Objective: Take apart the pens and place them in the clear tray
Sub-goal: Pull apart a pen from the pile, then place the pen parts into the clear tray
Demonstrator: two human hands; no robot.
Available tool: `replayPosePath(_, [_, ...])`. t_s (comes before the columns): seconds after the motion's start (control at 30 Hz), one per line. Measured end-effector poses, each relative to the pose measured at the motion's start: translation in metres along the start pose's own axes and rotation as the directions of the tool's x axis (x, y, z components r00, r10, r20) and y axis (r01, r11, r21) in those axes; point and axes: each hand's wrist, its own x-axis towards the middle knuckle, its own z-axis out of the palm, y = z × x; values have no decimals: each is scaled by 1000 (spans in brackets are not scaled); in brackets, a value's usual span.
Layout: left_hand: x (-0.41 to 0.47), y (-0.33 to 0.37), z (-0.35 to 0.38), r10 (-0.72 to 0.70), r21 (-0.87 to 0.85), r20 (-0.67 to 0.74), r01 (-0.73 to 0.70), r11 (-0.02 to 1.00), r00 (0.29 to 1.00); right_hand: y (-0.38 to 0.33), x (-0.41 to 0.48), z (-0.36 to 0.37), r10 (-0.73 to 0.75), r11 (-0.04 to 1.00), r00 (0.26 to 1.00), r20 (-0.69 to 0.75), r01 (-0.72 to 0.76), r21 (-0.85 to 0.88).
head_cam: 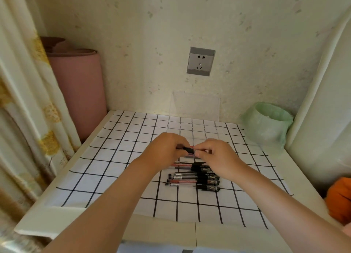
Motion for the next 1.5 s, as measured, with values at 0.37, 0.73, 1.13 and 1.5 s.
replayPosePath(0.37, [-2,-39,3,-194,103,-258,226,969,946,22,51,-4,97,974,948,-302,-153,-168])
replayPosePath(0.73, [2,-49,13,-171,136,-144,190,972,975,28,95,2,230,849,973,18,-191,-492])
replayPosePath(1.13, [1,-50,12,-148,198,-130,172,965,980,29,77,6,170,917,978,121,-113,-383])
replayPosePath(1.5, [-10,-22,3,-66,219,-49,75,973,997,7,12,-7,-97,962,994,44,105,-250])
